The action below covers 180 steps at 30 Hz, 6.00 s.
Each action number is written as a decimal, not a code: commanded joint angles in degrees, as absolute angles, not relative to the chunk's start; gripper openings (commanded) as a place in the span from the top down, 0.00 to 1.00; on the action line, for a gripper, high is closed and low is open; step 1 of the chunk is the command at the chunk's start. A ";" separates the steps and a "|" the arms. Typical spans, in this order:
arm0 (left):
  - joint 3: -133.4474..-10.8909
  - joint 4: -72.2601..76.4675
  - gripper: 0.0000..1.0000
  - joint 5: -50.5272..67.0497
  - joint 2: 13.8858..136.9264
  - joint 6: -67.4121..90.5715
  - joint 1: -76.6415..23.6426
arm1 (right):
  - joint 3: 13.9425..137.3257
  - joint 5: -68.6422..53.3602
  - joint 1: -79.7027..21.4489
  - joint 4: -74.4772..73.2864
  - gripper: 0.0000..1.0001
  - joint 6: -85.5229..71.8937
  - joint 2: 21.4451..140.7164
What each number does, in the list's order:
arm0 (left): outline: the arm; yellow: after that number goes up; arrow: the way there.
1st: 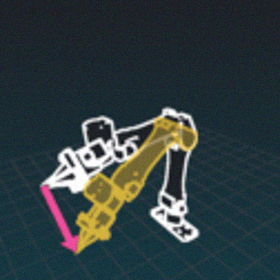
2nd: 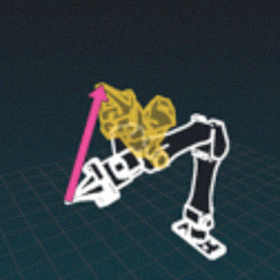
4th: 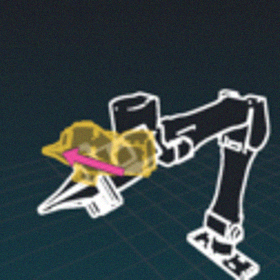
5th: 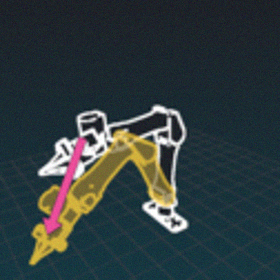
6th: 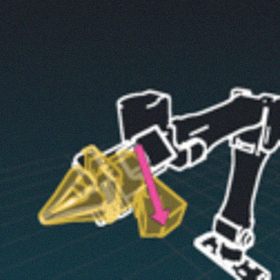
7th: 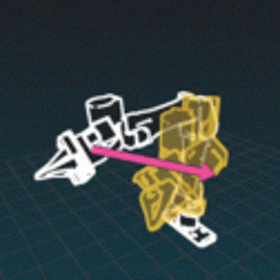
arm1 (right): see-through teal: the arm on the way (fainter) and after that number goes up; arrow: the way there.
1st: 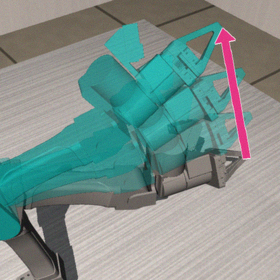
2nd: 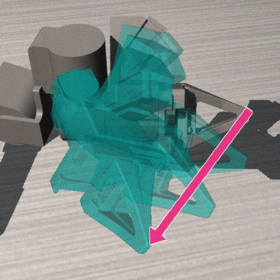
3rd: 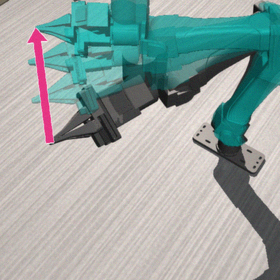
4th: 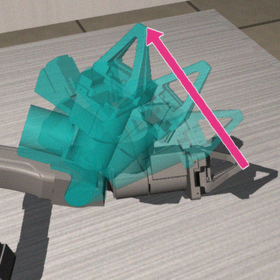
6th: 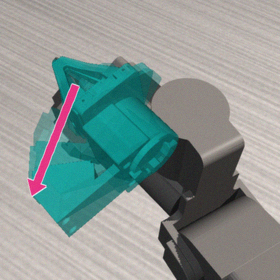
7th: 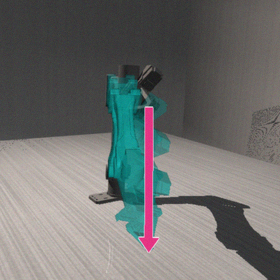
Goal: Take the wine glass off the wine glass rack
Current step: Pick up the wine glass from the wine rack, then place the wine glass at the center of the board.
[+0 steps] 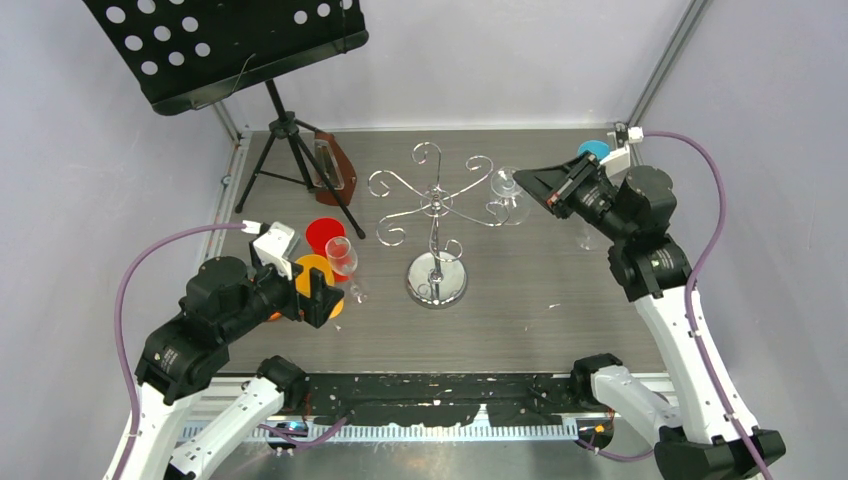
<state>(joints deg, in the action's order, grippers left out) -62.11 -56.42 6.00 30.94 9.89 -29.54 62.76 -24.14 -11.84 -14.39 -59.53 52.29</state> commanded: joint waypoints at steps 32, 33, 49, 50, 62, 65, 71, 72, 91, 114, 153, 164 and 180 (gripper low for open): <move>-62.04 -53.31 0.01 8.23 30.49 12.08 -29.26 | 55.88 -34.48 -10.25 -26.21 0.94 -47.91 33.64; -61.97 -53.28 0.01 8.11 30.45 12.17 -29.27 | 55.06 -34.82 -10.27 -25.71 0.94 -47.73 33.17; -62.04 -52.84 0.01 10.65 30.76 16.88 -29.26 | 49.54 -26.43 -29.21 -21.43 0.94 -46.44 35.77; -62.18 -53.07 0.01 10.76 30.70 17.22 -29.27 | 49.46 -25.74 -31.54 -20.95 0.94 -46.37 36.52; -62.16 -54.25 0.01 13.25 30.95 22.34 -29.26 | 49.06 -23.09 -44.44 -10.57 0.94 -42.01 41.87; -61.76 -53.93 0.01 14.53 31.08 24.61 -29.27 | 49.90 -21.99 -48.31 -9.73 0.94 -38.99 42.86; -60.12 -52.74 0.01 17.68 31.01 29.94 -29.22 | 50.53 -19.89 -54.05 -7.77 0.94 -34.78 44.27; -59.72 -52.37 0.01 18.20 30.84 30.77 -29.26 | 50.56 -19.21 -54.58 -7.06 0.94 -34.31 44.41; -54.41 -44.41 0.01 24.89 24.26 47.67 -29.22 | 50.15 -11.65 -67.10 10.33 0.94 -19.80 49.38; -46.14 -30.20 0.01 31.29 18.02 66.19 -29.27 | 42.99 -3.77 -81.00 33.86 0.94 7.45 53.28; -37.14 -14.16 0.36 38.24 13.44 82.84 -29.25 | 43.88 -5.00 -84.20 47.55 0.94 23.77 63.74; -35.62 -10.22 0.58 38.41 13.30 84.78 -29.26 | 43.87 -6.13 -84.20 47.47 0.94 24.21 63.86; -32.10 2.32 0.86 39.34 13.88 89.55 -29.27 | 43.22 -7.04 -84.23 47.98 0.94 23.93 64.05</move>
<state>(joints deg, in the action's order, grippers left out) -32.49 -7.03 37.65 13.04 90.08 -29.19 42.04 -5.17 -83.77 42.35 24.80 63.57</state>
